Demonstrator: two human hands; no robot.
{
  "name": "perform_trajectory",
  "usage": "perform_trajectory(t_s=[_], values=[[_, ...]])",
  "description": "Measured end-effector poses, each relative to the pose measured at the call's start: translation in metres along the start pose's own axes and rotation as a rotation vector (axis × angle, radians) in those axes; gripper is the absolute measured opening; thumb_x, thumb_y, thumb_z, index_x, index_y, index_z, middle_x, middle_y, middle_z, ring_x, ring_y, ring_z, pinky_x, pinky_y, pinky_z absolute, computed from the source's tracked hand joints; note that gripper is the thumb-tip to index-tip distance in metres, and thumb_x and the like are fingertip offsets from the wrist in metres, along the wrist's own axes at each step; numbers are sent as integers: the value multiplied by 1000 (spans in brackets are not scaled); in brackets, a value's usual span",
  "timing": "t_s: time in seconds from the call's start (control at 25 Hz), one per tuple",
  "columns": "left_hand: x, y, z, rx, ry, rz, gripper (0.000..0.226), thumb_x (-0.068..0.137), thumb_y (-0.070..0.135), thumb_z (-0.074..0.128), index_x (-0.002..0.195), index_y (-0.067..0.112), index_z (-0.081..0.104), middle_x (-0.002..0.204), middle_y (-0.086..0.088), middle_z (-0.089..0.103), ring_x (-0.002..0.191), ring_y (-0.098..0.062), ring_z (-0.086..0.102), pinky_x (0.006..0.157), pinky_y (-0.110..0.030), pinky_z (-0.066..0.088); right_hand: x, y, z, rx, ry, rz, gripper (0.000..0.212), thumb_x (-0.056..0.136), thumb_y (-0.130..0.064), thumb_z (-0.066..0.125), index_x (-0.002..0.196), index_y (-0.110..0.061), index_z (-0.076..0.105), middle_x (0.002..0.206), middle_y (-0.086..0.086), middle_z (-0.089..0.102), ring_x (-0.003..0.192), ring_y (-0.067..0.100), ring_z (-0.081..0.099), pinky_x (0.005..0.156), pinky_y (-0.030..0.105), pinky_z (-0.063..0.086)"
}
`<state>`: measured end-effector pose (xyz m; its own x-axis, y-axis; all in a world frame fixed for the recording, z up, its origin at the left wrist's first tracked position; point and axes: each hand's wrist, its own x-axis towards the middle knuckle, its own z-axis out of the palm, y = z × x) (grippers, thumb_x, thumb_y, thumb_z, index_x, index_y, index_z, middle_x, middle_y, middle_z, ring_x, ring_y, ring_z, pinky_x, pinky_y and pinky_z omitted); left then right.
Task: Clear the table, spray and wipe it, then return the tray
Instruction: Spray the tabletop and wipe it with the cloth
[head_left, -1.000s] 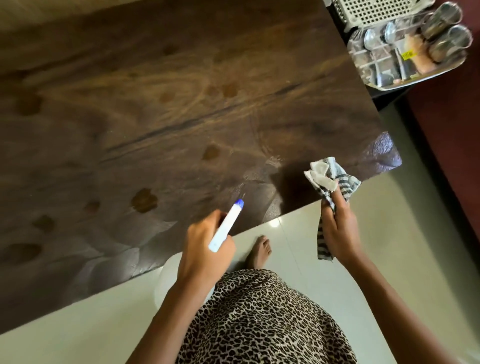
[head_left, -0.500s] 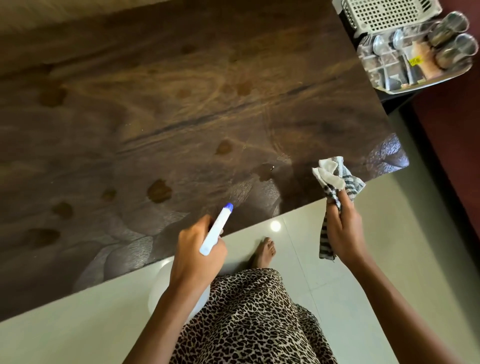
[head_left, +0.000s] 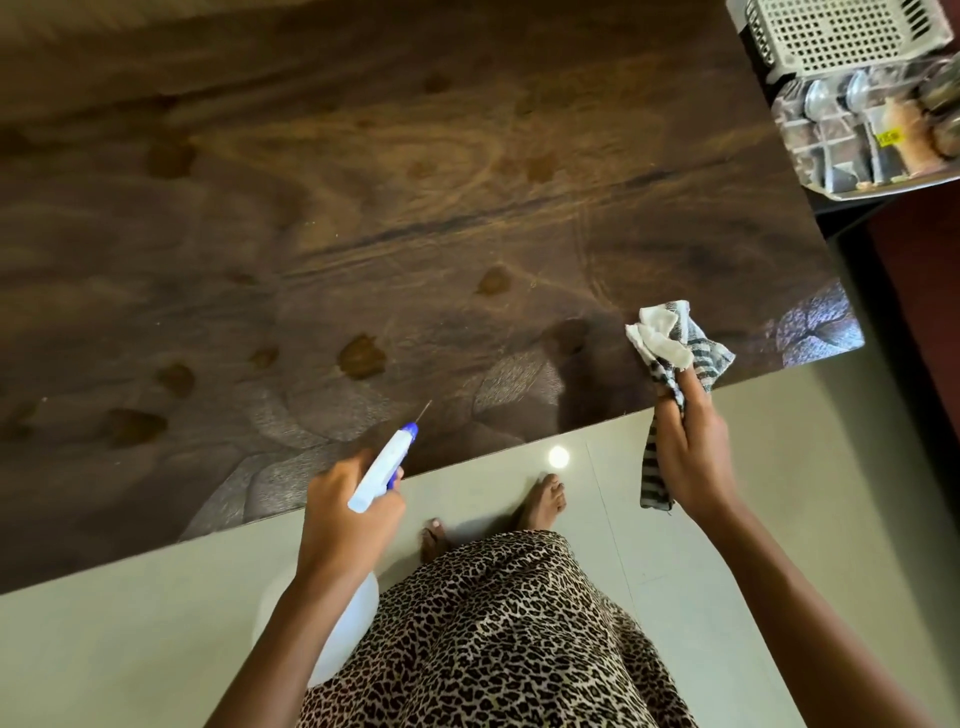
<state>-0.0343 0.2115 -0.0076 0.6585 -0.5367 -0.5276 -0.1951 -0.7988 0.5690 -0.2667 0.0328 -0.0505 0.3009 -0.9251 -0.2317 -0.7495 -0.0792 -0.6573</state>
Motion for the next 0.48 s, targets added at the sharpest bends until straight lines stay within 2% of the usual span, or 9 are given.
perform_trajectory(t_s=[0.12,0.24,0.36,0.48], values=[[-4,-6,-3,15,30,5,15,75,-3,54,64,5,61,59,-13,59,62,-34,55,53,-29,38,0,-7,3,27,13,-16,57,86,-45,25,133,-18,42,113,19,56,103,35,51,78,31,31],[-5,-1,-9,-19,26,17,18,75,-5,55,64,8,61,56,-6,57,58,-27,53,51,-28,36,-1,-15,6,28,26,-30,48,91,-34,29,134,-18,43,125,18,55,111,35,50,80,28,32],[0,14,-14,-22,3,68,23,74,-4,51,64,14,60,55,1,55,55,-20,49,50,-26,34,-2,-19,8,16,29,-46,48,90,-32,28,134,-16,42,126,18,55,109,35,50,77,26,32],[14,37,-16,-2,-10,105,27,71,-4,48,61,19,57,55,3,51,50,-19,43,43,-22,28,0,-23,11,29,29,-56,47,91,-33,28,133,-16,43,124,19,55,108,37,51,78,27,32]])
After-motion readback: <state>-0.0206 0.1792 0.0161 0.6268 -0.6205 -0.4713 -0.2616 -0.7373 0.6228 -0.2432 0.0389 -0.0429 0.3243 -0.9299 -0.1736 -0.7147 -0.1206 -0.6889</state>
